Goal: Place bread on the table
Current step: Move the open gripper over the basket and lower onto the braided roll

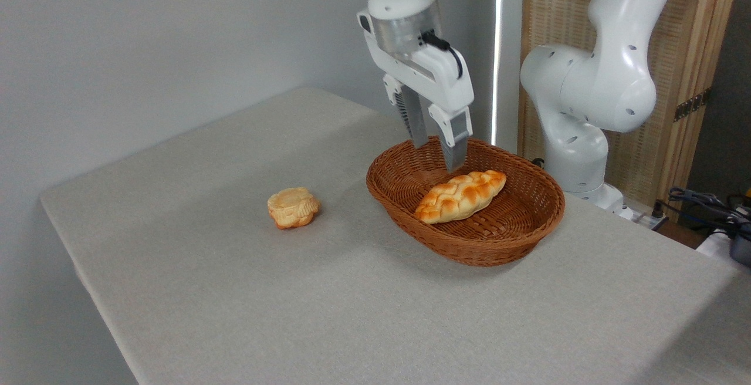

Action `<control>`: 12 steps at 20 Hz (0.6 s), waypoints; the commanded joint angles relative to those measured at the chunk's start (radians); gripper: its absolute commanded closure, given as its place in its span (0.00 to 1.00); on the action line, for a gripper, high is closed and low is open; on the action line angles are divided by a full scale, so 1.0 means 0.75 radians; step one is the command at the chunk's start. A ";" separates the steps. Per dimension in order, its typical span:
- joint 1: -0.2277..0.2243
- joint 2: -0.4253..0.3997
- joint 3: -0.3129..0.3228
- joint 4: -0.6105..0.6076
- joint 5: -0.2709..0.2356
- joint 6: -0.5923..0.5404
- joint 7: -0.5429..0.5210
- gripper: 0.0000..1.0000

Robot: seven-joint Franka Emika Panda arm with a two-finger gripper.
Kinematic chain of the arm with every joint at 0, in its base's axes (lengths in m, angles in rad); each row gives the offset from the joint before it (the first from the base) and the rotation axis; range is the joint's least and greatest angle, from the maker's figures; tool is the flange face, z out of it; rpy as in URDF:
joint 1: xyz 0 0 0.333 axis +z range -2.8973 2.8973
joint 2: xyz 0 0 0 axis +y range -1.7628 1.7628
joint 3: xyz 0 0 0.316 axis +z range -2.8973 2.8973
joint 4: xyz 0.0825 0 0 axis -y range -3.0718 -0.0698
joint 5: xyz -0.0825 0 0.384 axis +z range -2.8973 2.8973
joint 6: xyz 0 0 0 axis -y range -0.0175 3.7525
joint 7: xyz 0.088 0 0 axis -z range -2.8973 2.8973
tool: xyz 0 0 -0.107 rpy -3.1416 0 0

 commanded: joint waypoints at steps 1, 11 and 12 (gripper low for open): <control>-0.029 -0.031 0.014 -0.106 -0.013 0.037 0.049 0.00; -0.038 -0.029 0.018 -0.213 0.016 0.092 0.106 0.00; -0.038 -0.029 0.018 -0.215 0.026 0.092 0.106 0.00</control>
